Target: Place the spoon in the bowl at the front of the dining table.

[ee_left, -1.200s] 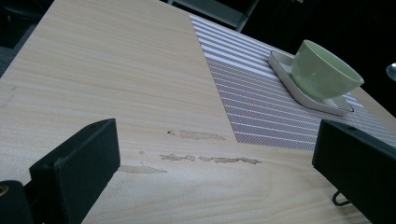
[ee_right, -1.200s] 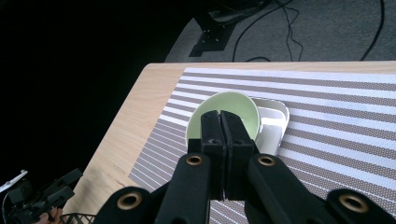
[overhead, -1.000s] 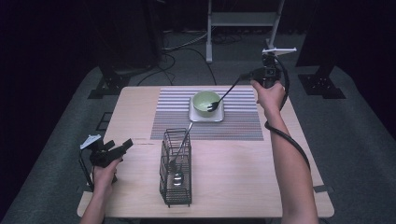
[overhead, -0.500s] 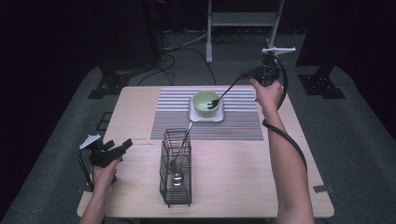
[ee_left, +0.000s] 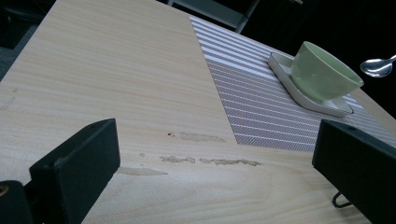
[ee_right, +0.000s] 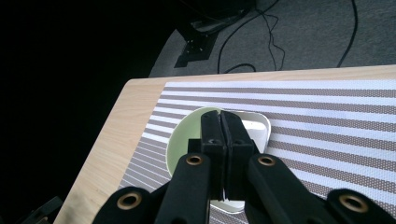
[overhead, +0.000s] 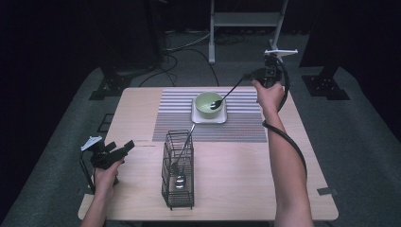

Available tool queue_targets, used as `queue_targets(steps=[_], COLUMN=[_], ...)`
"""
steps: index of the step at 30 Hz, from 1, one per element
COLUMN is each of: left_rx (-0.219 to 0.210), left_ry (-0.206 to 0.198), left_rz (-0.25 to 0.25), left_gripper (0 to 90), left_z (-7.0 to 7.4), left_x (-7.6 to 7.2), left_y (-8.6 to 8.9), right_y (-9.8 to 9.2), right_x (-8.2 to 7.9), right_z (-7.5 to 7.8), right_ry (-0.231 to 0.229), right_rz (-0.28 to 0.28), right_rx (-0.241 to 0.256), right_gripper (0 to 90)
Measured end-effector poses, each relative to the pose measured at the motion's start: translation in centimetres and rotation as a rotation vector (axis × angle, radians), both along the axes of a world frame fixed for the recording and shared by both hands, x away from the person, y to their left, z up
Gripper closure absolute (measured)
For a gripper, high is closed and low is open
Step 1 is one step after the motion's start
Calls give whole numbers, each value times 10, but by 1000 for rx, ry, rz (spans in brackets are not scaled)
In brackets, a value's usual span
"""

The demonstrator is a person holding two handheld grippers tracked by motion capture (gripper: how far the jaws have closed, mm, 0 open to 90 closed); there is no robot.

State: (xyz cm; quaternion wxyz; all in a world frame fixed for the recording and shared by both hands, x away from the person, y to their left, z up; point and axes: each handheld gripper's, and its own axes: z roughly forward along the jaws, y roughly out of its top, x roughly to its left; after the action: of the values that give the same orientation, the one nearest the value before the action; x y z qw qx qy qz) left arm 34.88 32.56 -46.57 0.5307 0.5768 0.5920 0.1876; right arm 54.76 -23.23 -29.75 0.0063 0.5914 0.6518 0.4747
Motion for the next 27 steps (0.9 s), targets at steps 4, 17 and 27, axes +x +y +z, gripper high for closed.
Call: queue_targets(steps=[4,17,27], left_rx=[1,0,-5], left_ry=[-2,-2,3], left_rz=[-1,6,5], left_gripper=[0,0,0], left_z=[0,1,0], left_x=[0,-1,0], left_y=[0,1,0], right_y=[-1,9,16], right_x=[2,7,10], right_z=[-5,-18,-26], right_ry=[5,11,21], right_rz=[-18,-33,-36], right_rx=[3,-3,-11], right_gripper=[890,889,889])
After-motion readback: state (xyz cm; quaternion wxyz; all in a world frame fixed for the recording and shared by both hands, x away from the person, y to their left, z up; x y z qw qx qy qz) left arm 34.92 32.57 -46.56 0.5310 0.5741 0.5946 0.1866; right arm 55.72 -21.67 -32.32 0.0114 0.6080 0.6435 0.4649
